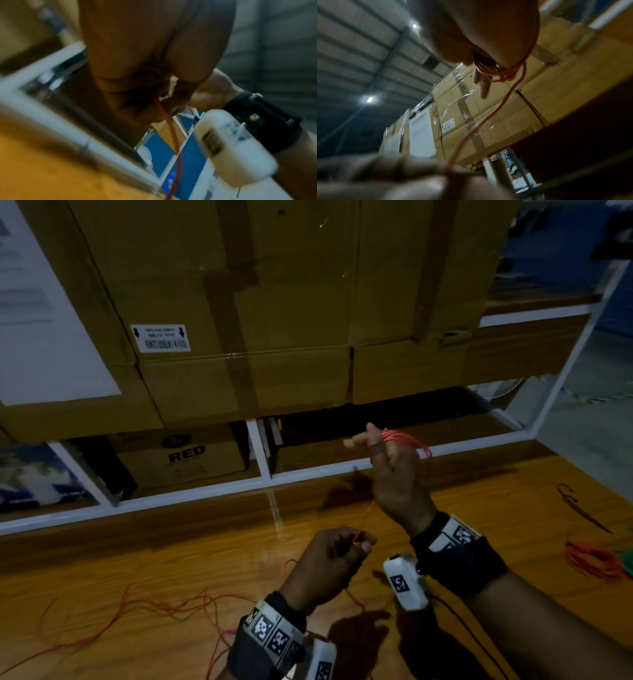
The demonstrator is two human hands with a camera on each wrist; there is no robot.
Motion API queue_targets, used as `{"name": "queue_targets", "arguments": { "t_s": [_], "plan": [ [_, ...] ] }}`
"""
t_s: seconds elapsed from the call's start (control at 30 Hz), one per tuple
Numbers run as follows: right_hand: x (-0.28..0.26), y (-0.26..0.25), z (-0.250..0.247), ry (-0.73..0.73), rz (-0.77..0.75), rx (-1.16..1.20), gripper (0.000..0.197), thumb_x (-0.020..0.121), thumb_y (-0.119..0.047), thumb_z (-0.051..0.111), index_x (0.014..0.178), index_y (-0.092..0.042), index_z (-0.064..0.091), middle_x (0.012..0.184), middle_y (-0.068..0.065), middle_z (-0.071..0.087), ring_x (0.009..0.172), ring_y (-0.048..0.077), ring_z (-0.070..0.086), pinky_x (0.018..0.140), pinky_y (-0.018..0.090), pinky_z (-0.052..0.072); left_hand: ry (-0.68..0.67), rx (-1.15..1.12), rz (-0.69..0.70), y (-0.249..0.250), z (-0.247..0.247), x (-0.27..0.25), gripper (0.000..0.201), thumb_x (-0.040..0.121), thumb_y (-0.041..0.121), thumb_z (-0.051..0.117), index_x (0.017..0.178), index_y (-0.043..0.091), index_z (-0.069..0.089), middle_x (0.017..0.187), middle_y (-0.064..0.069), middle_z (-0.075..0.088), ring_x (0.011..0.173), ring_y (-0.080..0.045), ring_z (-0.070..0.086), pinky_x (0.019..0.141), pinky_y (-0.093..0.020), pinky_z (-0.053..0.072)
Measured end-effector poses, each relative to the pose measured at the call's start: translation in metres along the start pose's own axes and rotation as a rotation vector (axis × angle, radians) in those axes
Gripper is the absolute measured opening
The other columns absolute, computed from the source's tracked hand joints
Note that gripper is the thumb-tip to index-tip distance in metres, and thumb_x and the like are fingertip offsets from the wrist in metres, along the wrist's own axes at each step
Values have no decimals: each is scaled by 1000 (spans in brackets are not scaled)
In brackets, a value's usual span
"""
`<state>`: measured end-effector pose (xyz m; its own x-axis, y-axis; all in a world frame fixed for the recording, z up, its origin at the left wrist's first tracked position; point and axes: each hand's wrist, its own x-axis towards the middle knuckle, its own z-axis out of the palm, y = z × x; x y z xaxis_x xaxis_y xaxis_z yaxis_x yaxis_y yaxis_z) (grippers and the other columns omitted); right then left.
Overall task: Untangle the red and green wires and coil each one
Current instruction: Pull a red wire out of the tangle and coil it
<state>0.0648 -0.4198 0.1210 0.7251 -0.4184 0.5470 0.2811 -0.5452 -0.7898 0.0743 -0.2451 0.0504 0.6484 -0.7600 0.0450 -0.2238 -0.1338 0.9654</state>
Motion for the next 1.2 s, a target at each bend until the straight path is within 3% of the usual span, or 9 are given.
{"name": "queue_targets", "arguments": {
  "t_s": [0.1,0.23,0.47,0.63,0.77,0.97,1.03,1.13,1.2],
  "plan": [
    [-11,18,1,-203,-174,-360,52,107,-42,27,98,-12,69,95,5,71,109,13,64,114,14,30,128,137,14,7,-10,-8,19,104,32,59,107,27,77,61,0,56,53,-12,44,54,-29,33],
    [-24,21,-3,-693,-53,-431,65,108,-55,25,80,-17,70,80,2,67,76,19,64,81,45,54,213,460,114,32,-30,-18,21,103,44,55,104,39,76,63,9,64,49,0,49,47,-16,28],
    [-34,-4,-19,-970,452,287,53,107,-46,39,81,-14,72,73,15,67,83,33,68,91,52,56,200,547,320,40,-67,-13,19,95,51,61,93,38,75,63,10,58,60,-12,57,51,-27,39],
    [-45,-20,-26,-1155,603,688,51,105,-44,35,100,-1,62,69,5,63,86,27,65,89,42,50,102,356,530,55,-86,9,17,88,36,77,94,22,82,78,6,67,70,-18,63,55,-40,49],
    [-57,-40,-27,-1253,498,987,43,107,-37,34,104,-4,62,88,22,57,85,18,67,83,29,51,43,267,569,68,-93,30,20,85,29,80,89,10,82,80,2,72,70,-20,68,54,-45,52],
    [-52,-72,-24,-946,411,1330,35,106,-37,45,103,-9,65,80,5,70,99,24,68,94,37,53,97,68,487,50,-46,39,10,86,25,68,81,26,77,75,25,71,71,7,66,65,-16,50],
    [-46,-82,-21,-742,442,1459,37,105,-35,43,102,-6,66,85,8,70,107,27,68,98,38,53,129,117,478,38,-18,35,8,86,20,63,89,16,70,73,28,67,76,18,62,65,-5,47],
    [-28,-92,-25,-297,472,1444,36,104,-34,42,98,-7,64,88,9,72,108,28,71,94,37,58,82,44,329,21,23,27,17,91,8,70,81,21,70,60,11,66,58,3,62,58,-16,50],
    [-18,-88,-33,-33,419,1274,35,108,-33,37,102,-7,60,90,9,74,104,25,72,90,33,59,-33,-61,237,12,45,14,32,88,23,79,118,23,68,66,-3,70,60,-13,64,63,-35,56]
  ]
}}
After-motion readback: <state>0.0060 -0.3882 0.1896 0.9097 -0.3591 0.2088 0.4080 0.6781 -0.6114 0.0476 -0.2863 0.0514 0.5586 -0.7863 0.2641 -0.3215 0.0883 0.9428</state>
